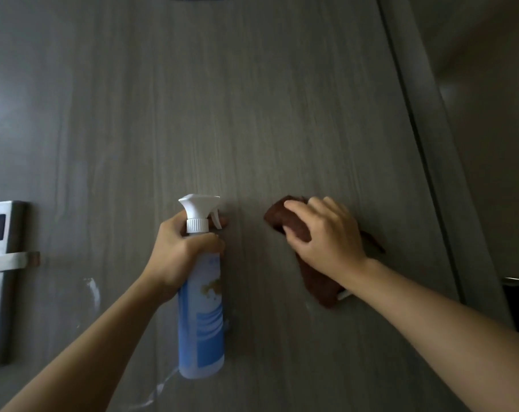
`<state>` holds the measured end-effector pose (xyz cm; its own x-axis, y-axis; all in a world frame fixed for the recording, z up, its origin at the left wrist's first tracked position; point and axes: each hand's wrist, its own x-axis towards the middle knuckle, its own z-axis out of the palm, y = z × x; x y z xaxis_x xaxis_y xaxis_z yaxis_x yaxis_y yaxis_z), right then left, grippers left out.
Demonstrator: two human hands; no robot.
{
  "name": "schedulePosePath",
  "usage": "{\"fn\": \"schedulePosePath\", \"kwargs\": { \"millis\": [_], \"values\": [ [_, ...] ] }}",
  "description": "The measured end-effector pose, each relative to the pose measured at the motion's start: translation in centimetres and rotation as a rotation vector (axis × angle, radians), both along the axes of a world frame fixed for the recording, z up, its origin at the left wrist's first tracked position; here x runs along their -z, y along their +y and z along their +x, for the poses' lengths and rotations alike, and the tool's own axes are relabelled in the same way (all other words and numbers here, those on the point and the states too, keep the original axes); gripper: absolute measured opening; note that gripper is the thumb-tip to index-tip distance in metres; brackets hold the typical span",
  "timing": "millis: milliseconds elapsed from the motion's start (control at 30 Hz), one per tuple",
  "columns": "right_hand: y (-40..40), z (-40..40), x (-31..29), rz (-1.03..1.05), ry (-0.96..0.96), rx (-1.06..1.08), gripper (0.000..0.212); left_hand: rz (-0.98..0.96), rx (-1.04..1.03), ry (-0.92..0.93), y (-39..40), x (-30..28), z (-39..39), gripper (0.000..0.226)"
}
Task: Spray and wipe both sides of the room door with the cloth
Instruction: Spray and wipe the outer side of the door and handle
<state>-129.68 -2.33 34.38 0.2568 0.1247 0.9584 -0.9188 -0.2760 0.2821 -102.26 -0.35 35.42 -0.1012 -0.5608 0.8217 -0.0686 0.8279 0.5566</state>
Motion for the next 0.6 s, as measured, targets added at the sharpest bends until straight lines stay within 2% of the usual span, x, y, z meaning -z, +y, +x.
{"fn": "schedulePosePath", "kwargs": {
  "millis": [133, 200, 267, 333, 400, 467, 533, 600],
  "values": [
    [0.1, -0.1, 2.1, 0.025, 0.334, 0.083, 0.042, -0.023, -0.031, -0.030, 0.2, -0.1, 0.0, 0.057],
    [0.8, -1.1, 1.4, 0.068, 0.347, 0.020, 0.042, -0.026, -0.030, -0.044, 0.1, -0.2, 0.2, 0.058],
    [1.9, -2.2, -0.1, 0.108, 0.192, -0.166, 0.040, -0.021, -0.017, -0.042, 0.0, -0.3, 0.1, 0.058],
    [2.8, -4.1, -3.1, 0.030, -0.057, -0.246, 0.039, -0.014, 0.002, -0.034, -0.1, -0.4, -0.1, 0.060],
    [3.0, -6.8, -6.6, -0.051, -0.286, -0.174, 0.041, -0.001, 0.015, -0.025, -0.3, -0.5, 0.0, 0.064],
    [2.5, -9.4, -9.4, -0.044, -0.459, -0.033, 0.045, 0.021, 0.039, -0.010, -0.3, -0.6, 0.0, 0.065],
    [1.6, -10.9, -10.3, 0.013, -0.539, 0.077, 0.046, 0.023, 0.051, -0.006, -0.3, -0.7, -0.1, 0.067],
    [0.9, -11.1, -9.9, 0.036, -0.535, 0.114, 0.047, 0.015, 0.053, 0.003, -0.2, -0.5, -0.3, 0.063]
  ]
}}
